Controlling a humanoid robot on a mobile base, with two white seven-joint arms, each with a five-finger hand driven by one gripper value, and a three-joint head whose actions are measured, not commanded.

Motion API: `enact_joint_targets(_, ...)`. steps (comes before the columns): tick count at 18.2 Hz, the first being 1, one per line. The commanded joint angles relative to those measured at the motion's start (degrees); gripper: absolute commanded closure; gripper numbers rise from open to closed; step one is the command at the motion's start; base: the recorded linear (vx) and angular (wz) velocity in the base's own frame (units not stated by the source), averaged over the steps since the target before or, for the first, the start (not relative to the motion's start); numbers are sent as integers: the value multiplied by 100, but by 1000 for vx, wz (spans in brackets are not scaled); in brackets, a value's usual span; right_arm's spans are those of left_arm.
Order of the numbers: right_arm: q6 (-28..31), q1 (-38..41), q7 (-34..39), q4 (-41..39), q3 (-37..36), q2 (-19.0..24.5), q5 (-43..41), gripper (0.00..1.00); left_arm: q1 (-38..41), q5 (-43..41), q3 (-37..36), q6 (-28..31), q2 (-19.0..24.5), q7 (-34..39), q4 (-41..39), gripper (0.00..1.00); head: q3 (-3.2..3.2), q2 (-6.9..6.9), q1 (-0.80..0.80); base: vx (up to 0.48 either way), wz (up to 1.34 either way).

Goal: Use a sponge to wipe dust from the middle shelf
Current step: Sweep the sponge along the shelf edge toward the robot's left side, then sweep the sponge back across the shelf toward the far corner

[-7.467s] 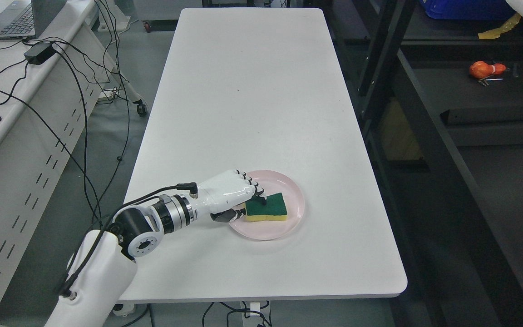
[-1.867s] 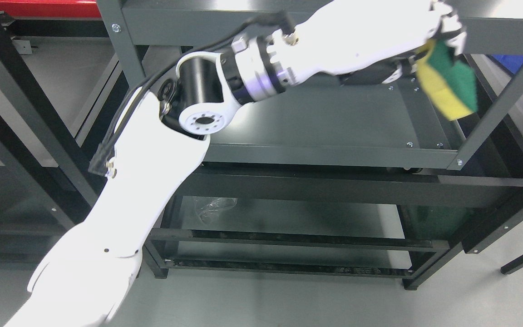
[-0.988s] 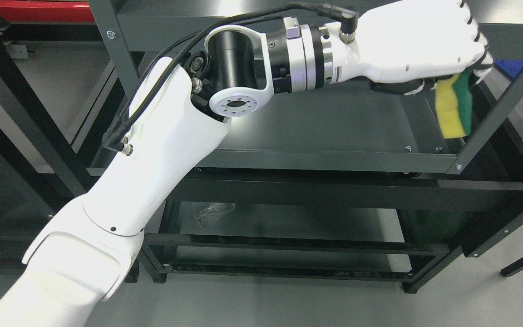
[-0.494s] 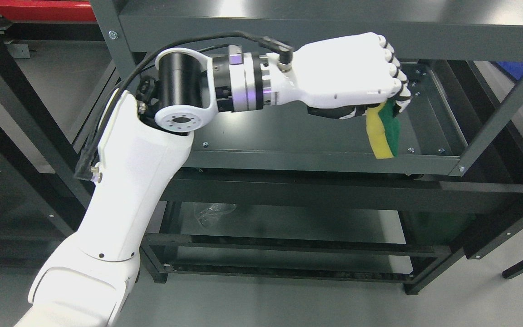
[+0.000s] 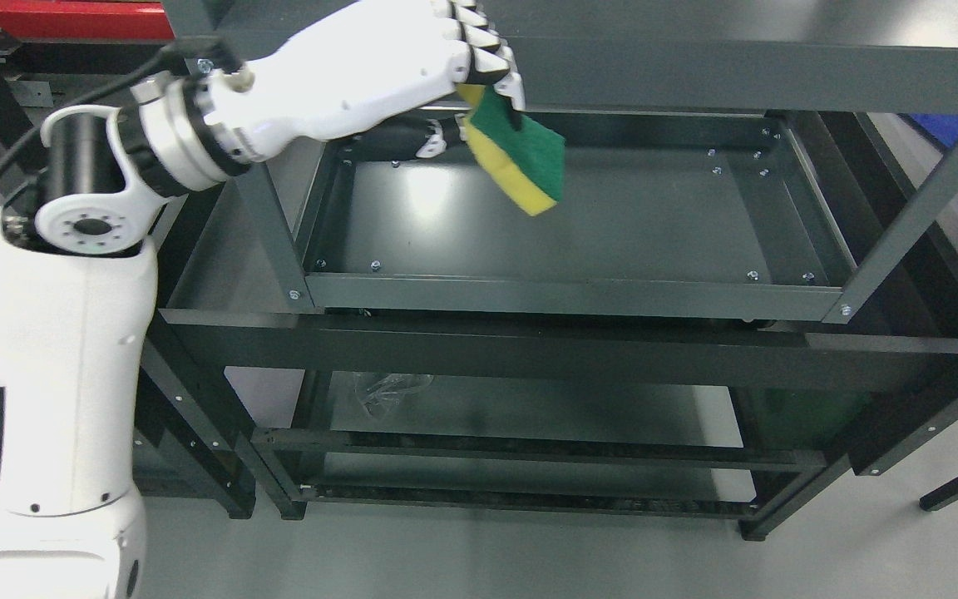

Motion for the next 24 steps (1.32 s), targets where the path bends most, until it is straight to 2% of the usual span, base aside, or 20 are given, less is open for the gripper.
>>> enact_joint_targets(1, 3, 0, -31, -100, 0, -100, 0, 0, 806, 1314, 1805, 13, 2235, -2, -208, 100, 0, 0, 0, 0, 0)
enact_joint_targets(4, 3, 0, -31, -100, 0, -100, 0, 0, 984, 1421, 1929, 13, 2317, 15, -190, 100, 0, 0, 0, 0, 0)
enact_joint_targets(8, 3, 0, -31, -100, 0, -100, 0, 0, 800, 1290, 1588, 13, 2176, 59, -199, 100, 0, 0, 0, 0, 0)
enact_joint_targets(10, 3, 0, -31, -100, 0, -100, 0, 0, 484, 1044, 1070, 13, 1722, 59, -199, 100, 0, 0, 0, 0, 0)
enact_joint_targets(13, 3, 0, -31, -100, 0, -100, 0, 0, 150, 649, 411, 13, 658, -2, -199, 100, 0, 0, 0, 0, 0)
enact_joint_targets(15, 3, 0, -31, -100, 0, -100, 0, 0, -183, 45, 59, 13, 26, -2, -181, 100, 0, 0, 0, 0, 0)
enact_joint_targets(18, 3, 0, -31, -100, 0, -100, 0, 0, -518, -948, -443, 13, -1389, -2, 134, 100, 0, 0, 0, 0, 0)
enact_joint_targets(20, 3, 0, -31, -100, 0, -100, 0, 0, -685, -1477, -854, 13, -1389, 102, 327, 100, 0, 0, 0, 0, 0)
enact_joint_targets(24, 3, 0, -31, -100, 0, -100, 0, 0, -887, -1680, -1884, 13, -1389, 892, 547, 100, 0, 0, 0, 0, 0)
